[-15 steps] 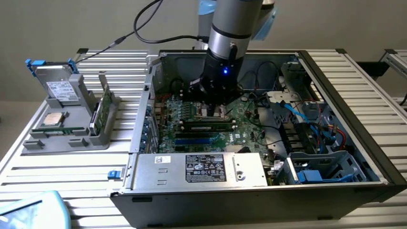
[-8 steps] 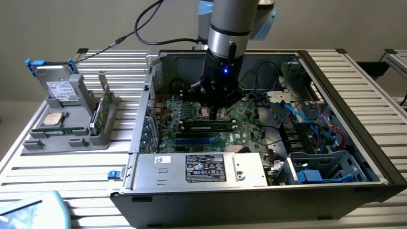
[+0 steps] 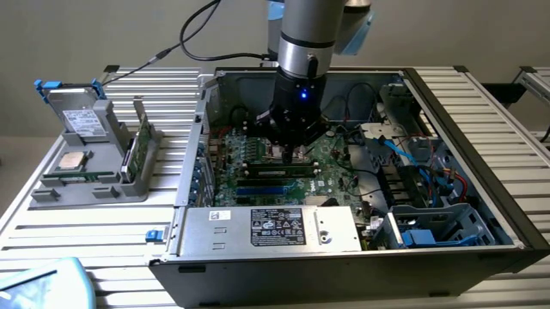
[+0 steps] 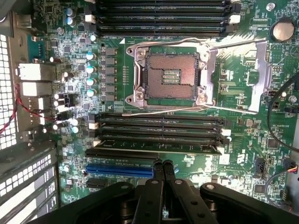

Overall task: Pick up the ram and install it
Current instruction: 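Press down the ram until it locks into place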

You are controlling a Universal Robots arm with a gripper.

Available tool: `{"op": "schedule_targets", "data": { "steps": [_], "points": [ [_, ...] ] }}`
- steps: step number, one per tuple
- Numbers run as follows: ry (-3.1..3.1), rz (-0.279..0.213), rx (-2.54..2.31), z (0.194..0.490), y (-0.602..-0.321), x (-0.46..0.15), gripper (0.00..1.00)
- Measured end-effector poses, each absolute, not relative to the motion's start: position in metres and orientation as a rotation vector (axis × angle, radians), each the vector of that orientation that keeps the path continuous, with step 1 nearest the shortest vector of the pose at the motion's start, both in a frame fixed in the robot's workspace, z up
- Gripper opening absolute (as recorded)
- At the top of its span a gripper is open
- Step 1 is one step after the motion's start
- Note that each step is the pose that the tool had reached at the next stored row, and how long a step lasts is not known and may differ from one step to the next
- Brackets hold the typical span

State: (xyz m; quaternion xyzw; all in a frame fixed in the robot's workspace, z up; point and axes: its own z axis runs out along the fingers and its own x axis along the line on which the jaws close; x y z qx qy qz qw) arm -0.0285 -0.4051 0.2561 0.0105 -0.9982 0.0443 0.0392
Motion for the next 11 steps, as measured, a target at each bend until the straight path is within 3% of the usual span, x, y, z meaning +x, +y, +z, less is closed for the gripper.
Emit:
{"op": "schedule_targets", "data": {
  "steps": [11],
  "points": [
    [-3.075,0.142,0.062,0.2561,-0.405,-0.0304,0.1]
  ]
}}
